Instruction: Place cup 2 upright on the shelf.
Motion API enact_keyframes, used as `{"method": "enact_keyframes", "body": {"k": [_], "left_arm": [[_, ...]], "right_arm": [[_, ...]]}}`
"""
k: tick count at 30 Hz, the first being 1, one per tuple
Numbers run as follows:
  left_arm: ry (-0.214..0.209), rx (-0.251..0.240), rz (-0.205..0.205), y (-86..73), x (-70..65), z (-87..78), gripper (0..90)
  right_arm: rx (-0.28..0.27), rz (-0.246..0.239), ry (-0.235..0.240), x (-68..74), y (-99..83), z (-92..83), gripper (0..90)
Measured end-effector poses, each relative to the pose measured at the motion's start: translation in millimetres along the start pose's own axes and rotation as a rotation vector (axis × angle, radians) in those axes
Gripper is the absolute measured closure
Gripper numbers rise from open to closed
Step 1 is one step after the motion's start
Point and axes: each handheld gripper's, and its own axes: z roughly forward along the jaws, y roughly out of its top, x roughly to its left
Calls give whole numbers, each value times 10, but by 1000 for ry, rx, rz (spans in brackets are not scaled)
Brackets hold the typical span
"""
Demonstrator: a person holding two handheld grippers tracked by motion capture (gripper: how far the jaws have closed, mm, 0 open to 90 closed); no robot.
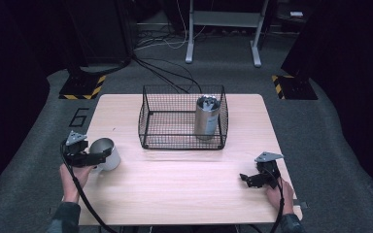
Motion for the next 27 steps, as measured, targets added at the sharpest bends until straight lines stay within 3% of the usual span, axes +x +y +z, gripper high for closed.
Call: {"method": "enact_keyframes", "body": {"k": [10, 17, 23, 27], "left_arm": [[10, 23, -2, -22, 17, 109, 0], [14, 70, 13, -57, -3, 207, 6], [53, 59, 26, -78, -28, 240, 50], [57, 55, 25, -86, -32, 258, 52]], "right_arm": [[0, 1, 0, 0, 0, 0, 0], [0, 0, 0, 0, 0, 0, 0], [3, 0, 1, 0, 1, -1, 0], [0, 1, 0, 1, 0, 0, 0]]}}
